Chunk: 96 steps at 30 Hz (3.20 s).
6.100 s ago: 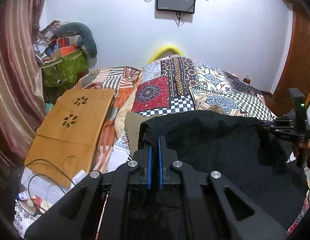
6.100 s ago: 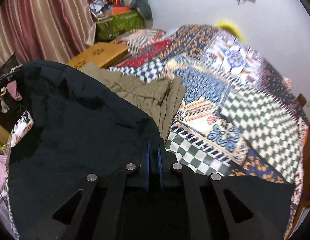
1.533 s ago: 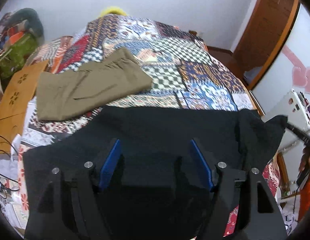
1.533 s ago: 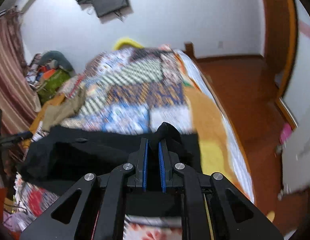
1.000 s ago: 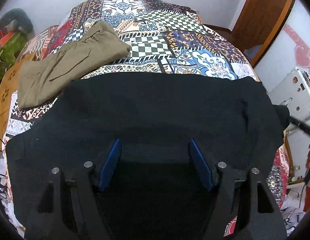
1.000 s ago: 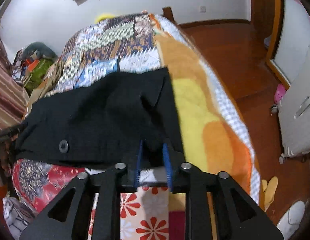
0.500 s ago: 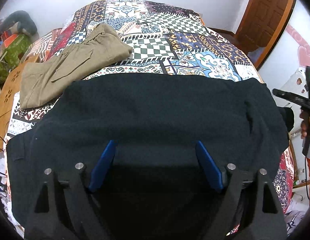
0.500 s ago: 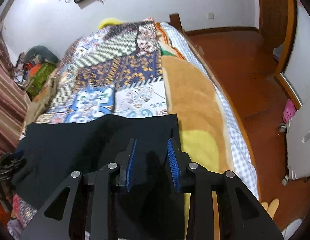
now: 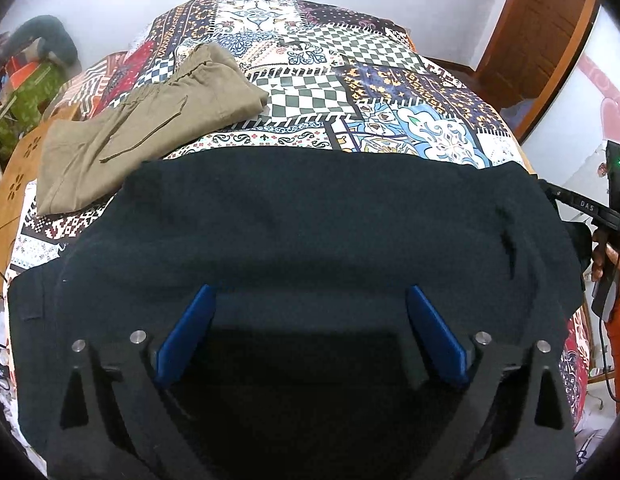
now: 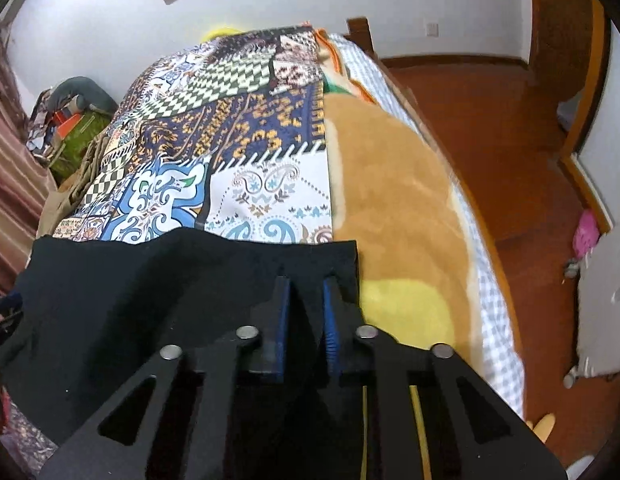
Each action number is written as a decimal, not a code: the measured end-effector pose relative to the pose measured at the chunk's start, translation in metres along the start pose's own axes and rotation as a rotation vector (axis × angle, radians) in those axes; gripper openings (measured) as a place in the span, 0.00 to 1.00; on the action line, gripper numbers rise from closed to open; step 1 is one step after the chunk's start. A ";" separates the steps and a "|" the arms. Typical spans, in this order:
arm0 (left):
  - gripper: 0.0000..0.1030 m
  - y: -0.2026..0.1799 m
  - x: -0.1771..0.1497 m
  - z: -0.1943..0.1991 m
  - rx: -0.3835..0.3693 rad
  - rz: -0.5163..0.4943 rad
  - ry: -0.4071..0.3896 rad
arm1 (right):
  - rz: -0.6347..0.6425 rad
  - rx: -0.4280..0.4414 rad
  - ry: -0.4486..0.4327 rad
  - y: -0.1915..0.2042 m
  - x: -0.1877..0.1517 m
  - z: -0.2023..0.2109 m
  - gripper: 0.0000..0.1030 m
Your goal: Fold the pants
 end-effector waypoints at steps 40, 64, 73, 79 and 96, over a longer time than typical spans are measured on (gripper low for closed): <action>0.98 -0.045 -0.057 0.029 -0.052 -0.097 0.011 | -0.015 -0.093 0.051 0.025 -0.095 0.017 0.44; 0.67 0.067 -0.077 0.096 -0.130 0.131 -0.108 | -0.045 -0.089 0.060 0.031 -0.093 0.043 0.28; 0.67 0.189 -0.076 0.109 -0.012 0.356 -0.178 | 0.176 -0.052 -0.005 0.121 -0.032 0.059 0.38; 0.67 0.255 -0.071 0.080 0.055 0.426 -0.124 | 0.390 -0.003 -0.021 0.224 0.022 0.035 0.40; 0.74 0.299 -0.052 0.000 -0.049 0.390 0.035 | 0.771 0.133 0.234 0.405 0.060 -0.091 0.52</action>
Point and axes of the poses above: each gripper's, at about its wrist camera, not at the fingertips, and z roughly against the way its jaws point, y to its left, x to its top, the point moved 2 cm from there along -z, roughly the way its jaws point, and after that the axes turned 15 degrees about y, right-handed, at the moved point
